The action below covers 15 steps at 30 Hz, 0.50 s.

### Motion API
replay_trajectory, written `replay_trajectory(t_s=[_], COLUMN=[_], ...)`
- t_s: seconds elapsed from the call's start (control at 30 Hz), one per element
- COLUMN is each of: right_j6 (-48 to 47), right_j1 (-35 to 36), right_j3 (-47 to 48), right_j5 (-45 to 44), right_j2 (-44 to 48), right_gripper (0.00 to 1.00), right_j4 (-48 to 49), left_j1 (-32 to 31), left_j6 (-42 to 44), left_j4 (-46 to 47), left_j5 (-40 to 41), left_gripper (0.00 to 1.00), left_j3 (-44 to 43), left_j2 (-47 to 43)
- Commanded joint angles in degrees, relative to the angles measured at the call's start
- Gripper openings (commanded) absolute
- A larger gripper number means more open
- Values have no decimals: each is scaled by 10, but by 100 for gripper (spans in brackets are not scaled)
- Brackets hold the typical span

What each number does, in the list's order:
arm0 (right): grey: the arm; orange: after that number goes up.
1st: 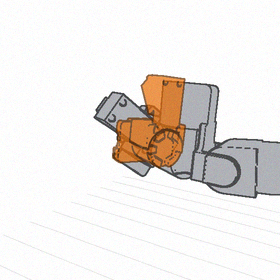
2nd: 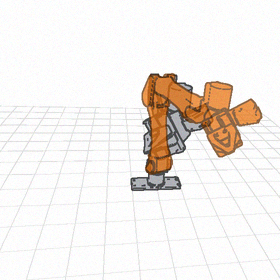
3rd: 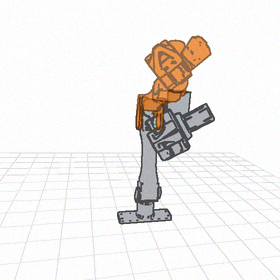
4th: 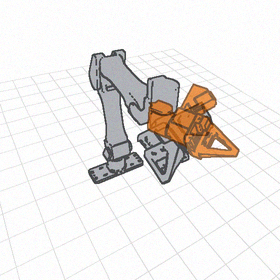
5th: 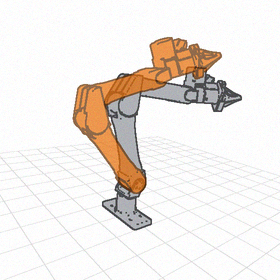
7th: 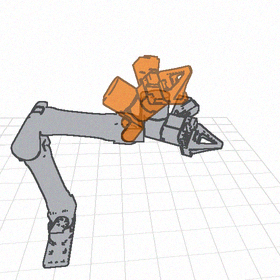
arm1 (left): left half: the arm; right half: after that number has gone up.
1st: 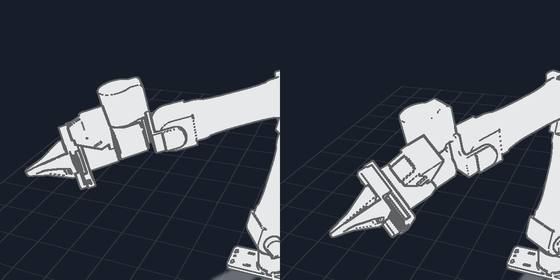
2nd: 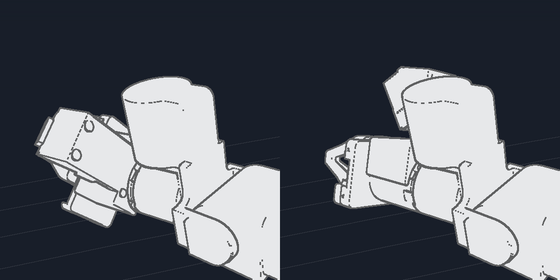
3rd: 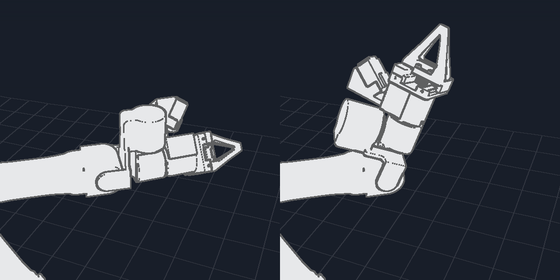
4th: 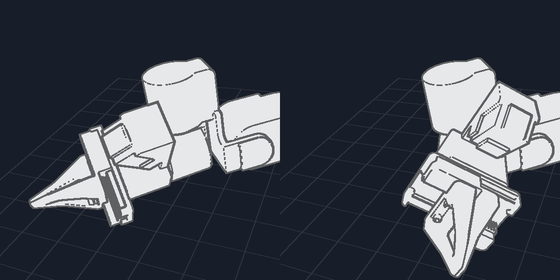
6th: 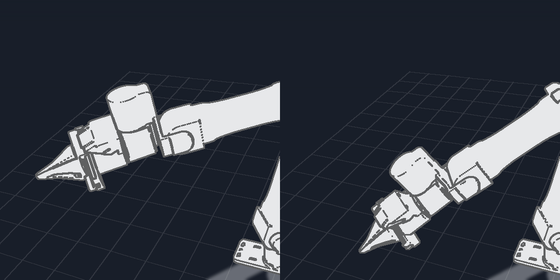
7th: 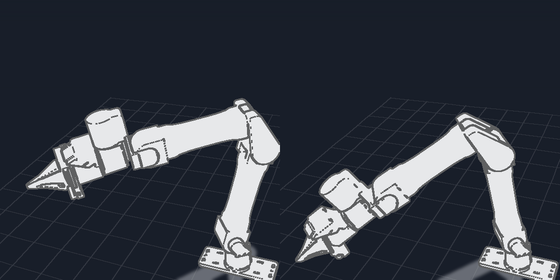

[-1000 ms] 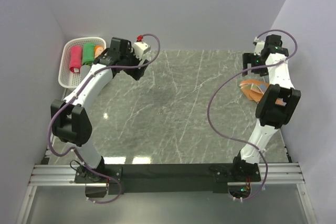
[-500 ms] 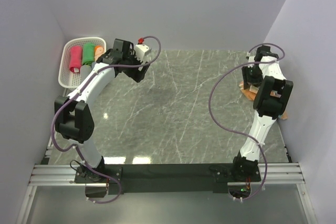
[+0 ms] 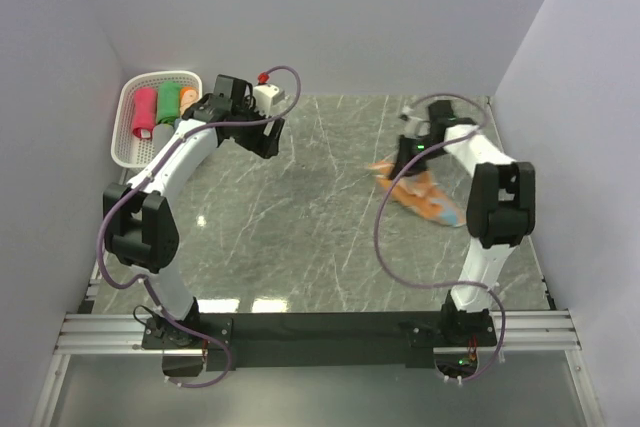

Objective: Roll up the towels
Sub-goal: Move the towel to the center of the board

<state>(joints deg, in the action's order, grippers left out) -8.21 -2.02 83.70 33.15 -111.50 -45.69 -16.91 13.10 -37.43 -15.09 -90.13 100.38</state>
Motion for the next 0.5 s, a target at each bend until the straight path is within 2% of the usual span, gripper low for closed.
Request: replay_trajectory(t_s=[0.0,0.03,0.07,0.1,0.13,0.23,0.27,0.37,0.4,0.47], right_j6=[156,203,216,226,227,187,174,106,45,-6], right_j1=[89,106,125,130,131,113,106,86,87,91], right_j3=[-36,-39,-34,-16,-4,27,28,30,36,31], right_j5=[126,133,157,172,183,184,179,164,154,148], right_j2=[63,60,54,48,32,35,42,61,63,72], right_gripper=[7,51,69,73,77,77,77,70,64,60], right_j4=[185,207,222,229,218,167,159,107,62,24], left_j1=[19,34,41,52,57,61,60,53,43,29], left_j6=[-68,-81,-104,-113,-121,-127,-152,-187,-197,-219], left_j4=[-19,-22,-26,-26,-27,-12,-4,33,47,62], left_j5=[-66,-98,-111,-121,-135,-150,-172,-224,-239,-256], left_gripper=[82,81,81,81,81,77,76,66,61,58], left_j3=[-11,-14,-17,-17,-16,6,28,79,93,136], left_j2=[1,6,8,10,9,-4,-9,-21,-23,-28])
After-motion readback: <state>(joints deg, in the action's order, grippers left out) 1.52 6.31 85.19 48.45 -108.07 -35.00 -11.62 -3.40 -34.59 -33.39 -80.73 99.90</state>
